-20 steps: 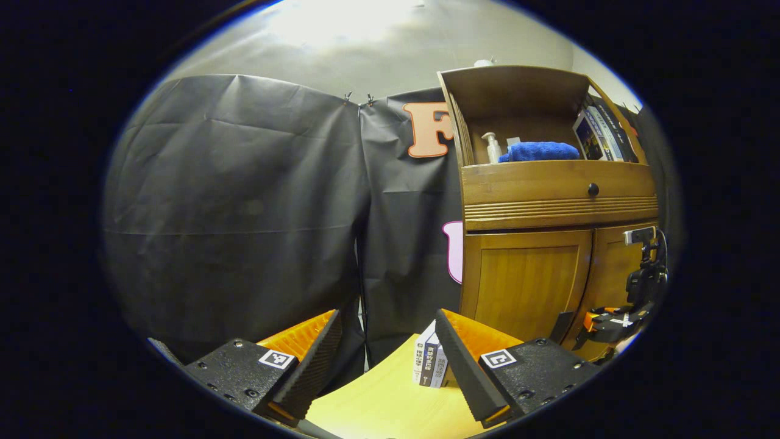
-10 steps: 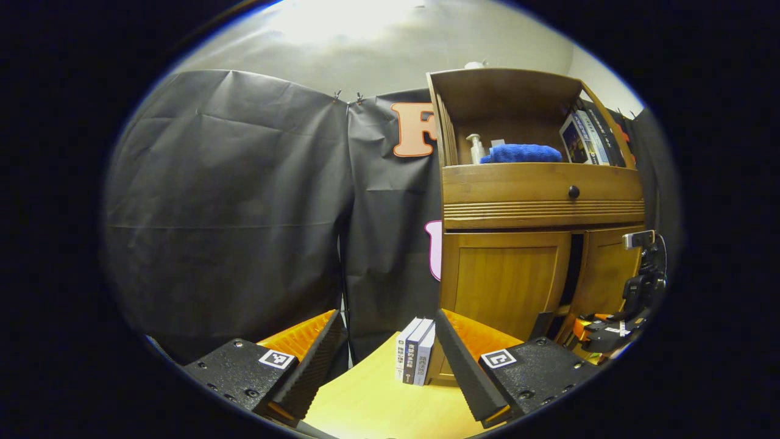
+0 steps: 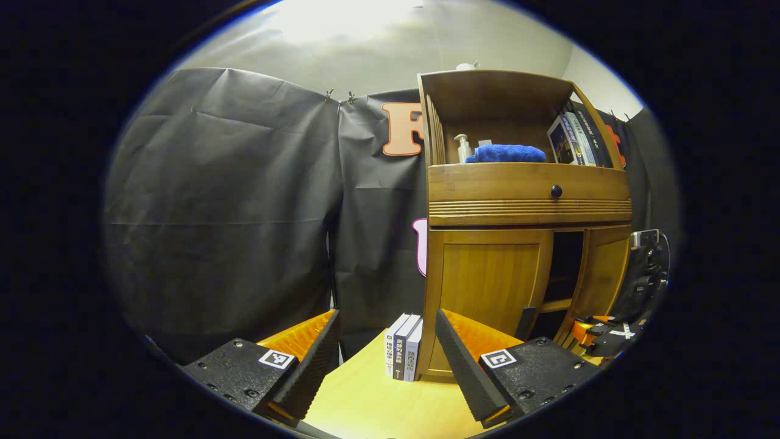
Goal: Open the right door of the double-door shoe cabinet with the right hand, and open the left door with the left hand.
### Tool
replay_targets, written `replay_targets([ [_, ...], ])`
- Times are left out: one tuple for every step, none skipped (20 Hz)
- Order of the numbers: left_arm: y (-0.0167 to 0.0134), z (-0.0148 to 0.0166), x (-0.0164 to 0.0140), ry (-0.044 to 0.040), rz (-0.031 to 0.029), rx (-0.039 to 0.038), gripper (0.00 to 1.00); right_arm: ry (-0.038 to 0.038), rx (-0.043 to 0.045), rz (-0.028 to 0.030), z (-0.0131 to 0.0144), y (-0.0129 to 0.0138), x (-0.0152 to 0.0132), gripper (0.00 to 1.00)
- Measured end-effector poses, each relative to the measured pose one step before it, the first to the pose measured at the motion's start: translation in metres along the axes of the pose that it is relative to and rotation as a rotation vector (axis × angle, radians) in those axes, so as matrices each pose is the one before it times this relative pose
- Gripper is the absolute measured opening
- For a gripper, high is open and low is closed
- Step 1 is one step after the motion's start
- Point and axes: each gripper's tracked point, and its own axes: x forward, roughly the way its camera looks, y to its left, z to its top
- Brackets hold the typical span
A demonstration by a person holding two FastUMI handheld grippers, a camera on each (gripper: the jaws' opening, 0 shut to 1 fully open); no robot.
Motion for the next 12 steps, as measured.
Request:
replay_targets([
  [-0.00221,-0.00042,-0.00056,0.00107,-0.00743,-0.00046,0.92,-0.00245,0.00054,0.00006,0.00156,-0.00066,-0.00104,0.23],
  [-0.00202,-0.00072,-0.00133,0.0007,-0.00807,-0.00034,0.92,-0.00168,-0.00162,-0.00185,-0.00036,-0.00038,-0.00109,0.23],
  [-0.00256,-0.00009,-0.00058,0.00169,-0.00906,-0.0002,0.92,-0.0014,-0.00028,-0.00283,0.00045,-0.00009,-0.00027,0.23],
  [-0.00359,-0.00096,-0.00049,0.00172,-0.00957,-0.0005,0.92,-0.00079,0.00192,-0.00311,0.00028,0.00098,-0.00048,0.23],
  [-0.00367,-0.00031,-0.00046,0.00212,-0.01116,-0.00109,0.92,0.00041,0.00335,-0.0032,0.00046,-0.00044,0.00037,0.23],
  [-0.00408,-0.00045,-0.00079,0.00243,-0.01181,-0.00128,0.92,0.00011,0.00241,-0.00458,-0.00095,-0.0004,-0.00041,0.23],
  [-0.00446,-0.00088,-0.00043,0.0017,-0.01296,-0.00048,0.92,0.00061,0.00092,-0.0048,0.00032,-0.00035,-0.00021,0.23],
  [-0.00418,-0.00094,-0.0001,0.00291,-0.01351,0.00065,0.92,-0.00052,0.00028,-0.00547,0.0014,-0.00002,-0.0011,0.23],
  [-0.00509,-0.00083,0.00039,0.00271,-0.01297,0.00109,0.92,-0.00031,0.00028,-0.00606,0.00104,0.00063,-0.00154,0.23],
  [-0.00528,0.00013,0.00051,0.00087,-0.0132,0.00113,0.92,-0.00041,0.00101,-0.00569,-0.00027,-0.00025,0.00005,0.23],
  [-0.00392,-0.00034,-0.00022,0.0013,-0.01348,0.00118,0.92,0.00009,0.00145,-0.00569,0.00144,0.00081,-0.00042,0.23],
  [-0.0049,-0.00026,0.00094,0.0014,-0.01321,0.00024,0.92,0.00042,-0.00035,-0.00426,-0.00003,0.00046,-0.00065,0.23],
])
